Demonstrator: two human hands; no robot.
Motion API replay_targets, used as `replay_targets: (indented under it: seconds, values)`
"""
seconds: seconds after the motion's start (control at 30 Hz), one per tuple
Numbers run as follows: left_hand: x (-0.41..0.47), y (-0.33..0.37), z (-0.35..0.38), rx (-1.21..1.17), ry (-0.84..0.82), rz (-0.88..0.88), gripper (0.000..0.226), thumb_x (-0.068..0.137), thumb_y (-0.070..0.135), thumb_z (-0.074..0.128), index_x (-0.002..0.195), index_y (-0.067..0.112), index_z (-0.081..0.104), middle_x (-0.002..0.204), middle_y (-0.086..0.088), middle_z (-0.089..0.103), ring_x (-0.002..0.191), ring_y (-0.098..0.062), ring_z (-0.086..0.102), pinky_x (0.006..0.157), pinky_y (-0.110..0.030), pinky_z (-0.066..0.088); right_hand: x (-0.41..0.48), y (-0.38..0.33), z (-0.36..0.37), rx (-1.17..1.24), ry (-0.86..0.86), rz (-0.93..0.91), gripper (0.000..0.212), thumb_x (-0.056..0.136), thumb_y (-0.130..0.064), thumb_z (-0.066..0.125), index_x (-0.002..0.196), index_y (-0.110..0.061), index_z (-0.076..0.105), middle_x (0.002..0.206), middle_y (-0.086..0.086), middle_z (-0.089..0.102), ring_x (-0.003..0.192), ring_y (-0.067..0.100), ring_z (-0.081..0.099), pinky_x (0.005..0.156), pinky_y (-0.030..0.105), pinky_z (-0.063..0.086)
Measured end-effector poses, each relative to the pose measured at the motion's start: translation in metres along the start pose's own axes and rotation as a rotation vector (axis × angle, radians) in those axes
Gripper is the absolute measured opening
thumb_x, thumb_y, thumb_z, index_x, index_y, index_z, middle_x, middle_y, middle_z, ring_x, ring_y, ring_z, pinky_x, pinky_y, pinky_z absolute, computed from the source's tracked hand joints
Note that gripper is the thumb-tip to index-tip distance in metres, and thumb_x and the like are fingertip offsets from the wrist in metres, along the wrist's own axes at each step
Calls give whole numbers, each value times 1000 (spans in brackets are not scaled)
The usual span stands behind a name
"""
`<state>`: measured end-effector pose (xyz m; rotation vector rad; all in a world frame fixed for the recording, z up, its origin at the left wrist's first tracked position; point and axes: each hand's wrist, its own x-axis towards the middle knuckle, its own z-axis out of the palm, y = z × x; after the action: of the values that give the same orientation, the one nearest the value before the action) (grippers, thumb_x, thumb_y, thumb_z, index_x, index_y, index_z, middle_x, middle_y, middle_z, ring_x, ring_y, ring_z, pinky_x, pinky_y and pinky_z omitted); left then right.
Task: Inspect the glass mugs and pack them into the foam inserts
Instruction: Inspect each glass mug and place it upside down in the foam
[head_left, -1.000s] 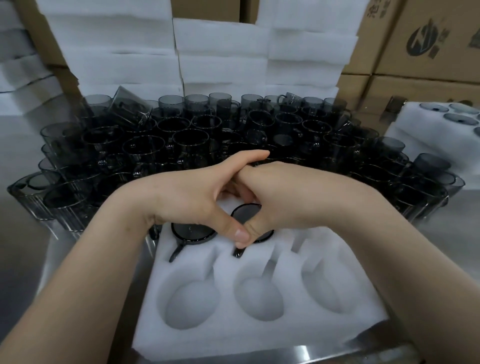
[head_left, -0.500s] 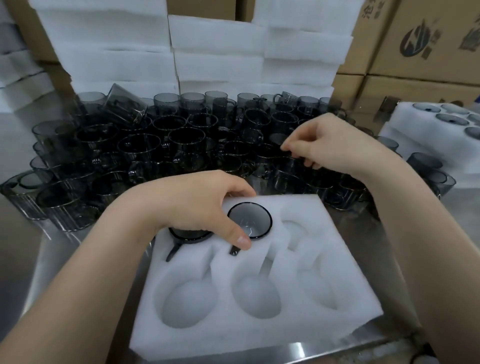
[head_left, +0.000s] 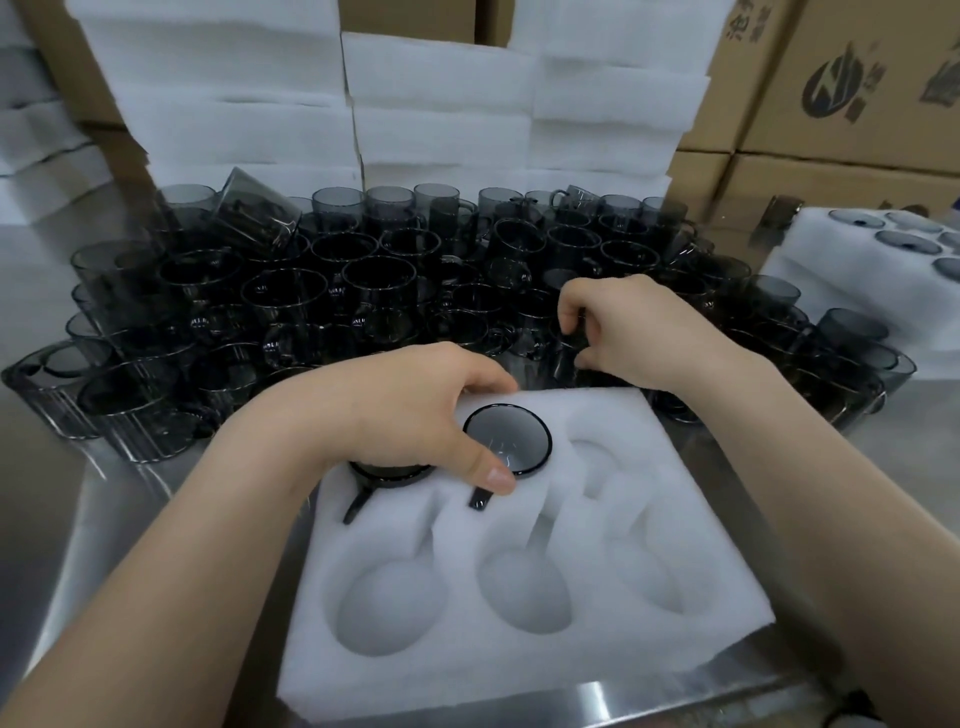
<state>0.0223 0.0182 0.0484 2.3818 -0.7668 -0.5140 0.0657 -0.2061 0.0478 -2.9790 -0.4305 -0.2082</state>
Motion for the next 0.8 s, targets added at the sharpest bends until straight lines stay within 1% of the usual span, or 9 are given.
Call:
replay_targets:
  seconds: [0.07, 0.17, 0.3, 0.37, 0.47, 0.57, 0.67, 0.77, 0.8]
  values:
    - [0, 0, 0, -2, -11, 11, 50, 68, 41, 85, 113, 38, 63, 102, 18, 69, 91, -1, 66, 88, -37, 55, 1, 2, 0, -12, -9, -32, 29, 79, -8, 73, 83, -30, 54, 71, -11, 52, 77, 17, 53, 63, 30, 40]
    - [0, 0, -1, 1, -26, 23, 48, 69, 41, 84, 113, 36, 63, 103, 16, 69, 92, -3, 66, 88, -39, 54, 3, 4, -4, 34, -51, -49, 28, 79, -9, 75, 80, -32, 60, 69, -12, 58, 67, 1, 50, 57, 18, 35]
    - [0, -1, -1, -8, -34, 31, 49, 70, 41, 84, 113, 37, 63, 104, 18, 68, 91, 0, 65, 88, -37, 55, 9, 5, -15, 162, -77, -27, 29, 76, -9, 78, 69, -33, 64, 65, -8, 65, 57, -2, 56, 54, 4, 36]
    - [0, -1, -1, -1, -39, 41, 47, 70, 41, 84, 113, 37, 63, 104, 17, 68, 92, -2, 65, 88, -39, 55, 12, 5, -22, 281, -110, 1, 26, 76, -4, 75, 71, -28, 68, 60, -4, 67, 53, -1, 56, 59, 10, 45]
    - [0, -2, 0, 1, -27, 37, 49, 70, 41, 84, 115, 36, 63, 106, 17, 68, 95, -3, 65, 89, -39, 54, 14, 6, -34, 548, -81, 19, 22, 79, 7, 69, 75, -15, 68, 52, -7, 62, 51, 3, 59, 54, 17, 51]
    - [3, -5, 2, 25, 46, 1, 77, 67, 46, 84, 134, 37, 49, 121, 23, 59, 103, 5, 58, 94, -26, 50, 17, 1, -44, 747, -6, 13, 24, 81, 9, 65, 75, -14, 67, 59, -6, 66, 52, 4, 61, 51, 14, 48]
    - [6, -7, 4, -69, 119, -30, 107, 56, 53, 87, 145, 35, 29, 128, 24, 46, 106, 7, 57, 93, -21, 49, 22, -10, -45, 961, 32, 25, 24, 82, 9, 60, 75, -14, 62, 67, 1, 68, 53, 9, 61, 52, 20, 51]
    - [6, -6, 2, -343, 366, -8, 108, 43, 63, 83, 135, 34, 33, 130, 21, 45, 99, -1, 67, 94, -33, 53, 25, -25, -37, 1112, 75, 70, 22, 81, 9, 54, 77, -13, 56, 54, -1, 62, 44, 12, 58, 48, 25, 50]
    - [7, -5, 1, -380, 472, 17, 106, 44, 63, 81, 135, 34, 33, 134, 20, 44, 100, -2, 67, 93, -31, 53, 26, -30, -33, 1141, 88, 82, 22, 82, 8, 51, 79, -13, 55, 53, -1, 62, 43, 14, 57, 48, 25, 49]
